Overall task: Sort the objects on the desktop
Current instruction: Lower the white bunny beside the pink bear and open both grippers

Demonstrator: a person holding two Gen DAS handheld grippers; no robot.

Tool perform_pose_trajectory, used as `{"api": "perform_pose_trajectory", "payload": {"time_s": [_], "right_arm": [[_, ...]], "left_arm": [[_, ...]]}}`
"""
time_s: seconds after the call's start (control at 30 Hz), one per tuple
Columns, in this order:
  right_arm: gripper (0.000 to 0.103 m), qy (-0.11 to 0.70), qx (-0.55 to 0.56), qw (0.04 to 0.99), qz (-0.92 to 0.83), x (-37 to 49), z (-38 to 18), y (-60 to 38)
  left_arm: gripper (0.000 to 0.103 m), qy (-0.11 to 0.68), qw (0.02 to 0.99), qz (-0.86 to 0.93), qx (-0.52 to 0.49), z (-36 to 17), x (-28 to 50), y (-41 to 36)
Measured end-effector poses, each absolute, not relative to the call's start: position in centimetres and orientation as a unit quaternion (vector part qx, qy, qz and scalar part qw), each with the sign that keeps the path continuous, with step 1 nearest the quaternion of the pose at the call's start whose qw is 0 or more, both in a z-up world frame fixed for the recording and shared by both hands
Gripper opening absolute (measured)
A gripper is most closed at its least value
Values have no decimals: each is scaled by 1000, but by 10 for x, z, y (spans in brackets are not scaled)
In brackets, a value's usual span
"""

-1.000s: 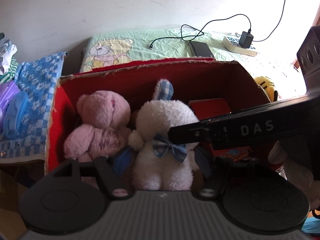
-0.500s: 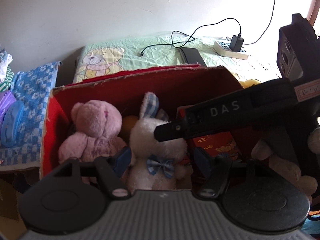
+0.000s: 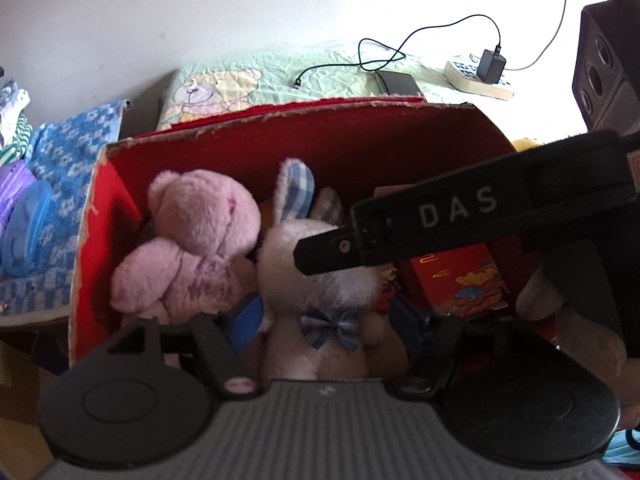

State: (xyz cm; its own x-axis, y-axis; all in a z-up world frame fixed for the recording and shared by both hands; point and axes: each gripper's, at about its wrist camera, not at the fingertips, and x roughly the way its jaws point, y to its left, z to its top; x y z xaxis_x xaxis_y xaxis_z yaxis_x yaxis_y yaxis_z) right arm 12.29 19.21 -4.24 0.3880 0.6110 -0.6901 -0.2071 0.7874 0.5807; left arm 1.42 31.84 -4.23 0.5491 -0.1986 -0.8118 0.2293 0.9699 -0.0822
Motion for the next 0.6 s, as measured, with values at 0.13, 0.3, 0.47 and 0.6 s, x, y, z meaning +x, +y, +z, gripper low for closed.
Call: {"api": "perform_pose_trajectory", "payload": {"time_s": [0.13,0.3,0.47,0.6], "right_arm": [[53,489,215,808,249,122,-41,189],[53,483,227,809,245,119,-39,184],[53,475,222,816,242,117,-34,184],[53,476,225,817,237,115,-36,182]], "left_arm": [[72,459,881,-114,19,-43,14,320],[75,458,882,-110,14,-41,13,321],[75,452,885,-108,7,-37,12,322],[75,449,888,-101,6,-37,10,321]]}}
